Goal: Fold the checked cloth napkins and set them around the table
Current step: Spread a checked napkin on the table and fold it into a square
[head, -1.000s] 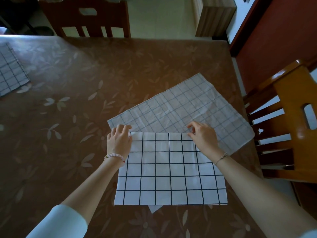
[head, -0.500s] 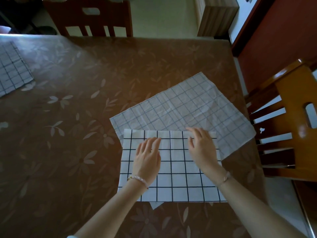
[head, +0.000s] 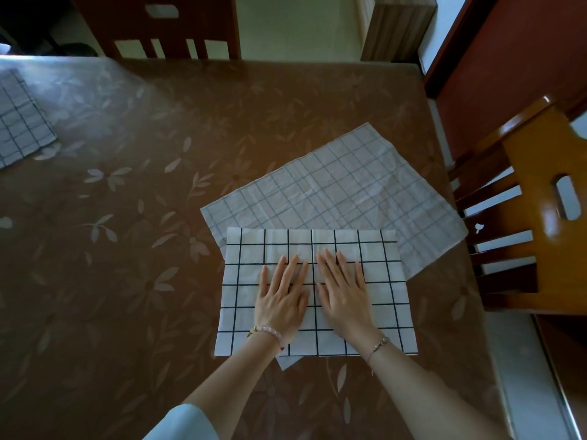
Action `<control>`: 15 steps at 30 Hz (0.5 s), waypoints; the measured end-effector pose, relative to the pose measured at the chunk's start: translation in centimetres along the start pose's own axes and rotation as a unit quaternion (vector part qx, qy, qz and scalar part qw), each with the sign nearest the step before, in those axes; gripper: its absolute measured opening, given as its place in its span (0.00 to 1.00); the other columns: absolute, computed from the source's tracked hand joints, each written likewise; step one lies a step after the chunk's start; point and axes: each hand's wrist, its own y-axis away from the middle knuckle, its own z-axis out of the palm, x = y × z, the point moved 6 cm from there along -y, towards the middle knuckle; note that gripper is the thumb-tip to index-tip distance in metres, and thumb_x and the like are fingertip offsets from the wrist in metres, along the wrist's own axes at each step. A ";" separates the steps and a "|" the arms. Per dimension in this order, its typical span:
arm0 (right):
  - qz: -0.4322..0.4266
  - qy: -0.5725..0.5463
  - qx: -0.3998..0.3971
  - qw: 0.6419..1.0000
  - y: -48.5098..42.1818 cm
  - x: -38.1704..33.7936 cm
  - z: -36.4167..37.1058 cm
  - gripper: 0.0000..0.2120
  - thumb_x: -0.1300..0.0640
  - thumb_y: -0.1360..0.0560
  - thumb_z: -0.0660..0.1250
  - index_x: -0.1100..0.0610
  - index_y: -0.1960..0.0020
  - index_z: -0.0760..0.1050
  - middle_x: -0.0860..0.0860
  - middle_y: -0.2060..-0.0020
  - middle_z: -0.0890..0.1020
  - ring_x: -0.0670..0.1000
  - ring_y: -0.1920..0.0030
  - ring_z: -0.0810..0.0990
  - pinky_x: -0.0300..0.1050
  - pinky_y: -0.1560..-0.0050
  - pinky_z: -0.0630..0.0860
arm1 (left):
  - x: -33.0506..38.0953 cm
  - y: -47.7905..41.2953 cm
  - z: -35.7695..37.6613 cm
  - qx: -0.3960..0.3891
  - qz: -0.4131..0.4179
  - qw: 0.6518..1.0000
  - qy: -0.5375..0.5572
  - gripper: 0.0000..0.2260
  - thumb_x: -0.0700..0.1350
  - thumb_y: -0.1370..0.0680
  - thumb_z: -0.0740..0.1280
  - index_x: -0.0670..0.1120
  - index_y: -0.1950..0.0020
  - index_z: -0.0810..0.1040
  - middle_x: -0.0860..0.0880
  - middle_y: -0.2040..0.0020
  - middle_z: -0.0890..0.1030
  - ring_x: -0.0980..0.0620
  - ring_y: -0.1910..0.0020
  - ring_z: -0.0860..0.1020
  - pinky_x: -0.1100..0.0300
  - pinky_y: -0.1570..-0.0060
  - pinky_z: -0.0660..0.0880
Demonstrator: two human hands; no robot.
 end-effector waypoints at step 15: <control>0.053 -0.002 0.015 0.998 6.7 -2.0 0.6 0.26 0.49 0.20 0.48 0.56 0.25 0.51 0.51 0.25 0.56 0.49 0.25 0.49 0.51 0.29 0.48 | 0.4 -0.1 -0.4 -0.074 -0.003 0.997 -0.016 0.23 0.55 0.20 0.38 0.54 0.29 0.31 0.53 0.26 0.33 0.52 0.28 0.31 0.47 0.29 0.33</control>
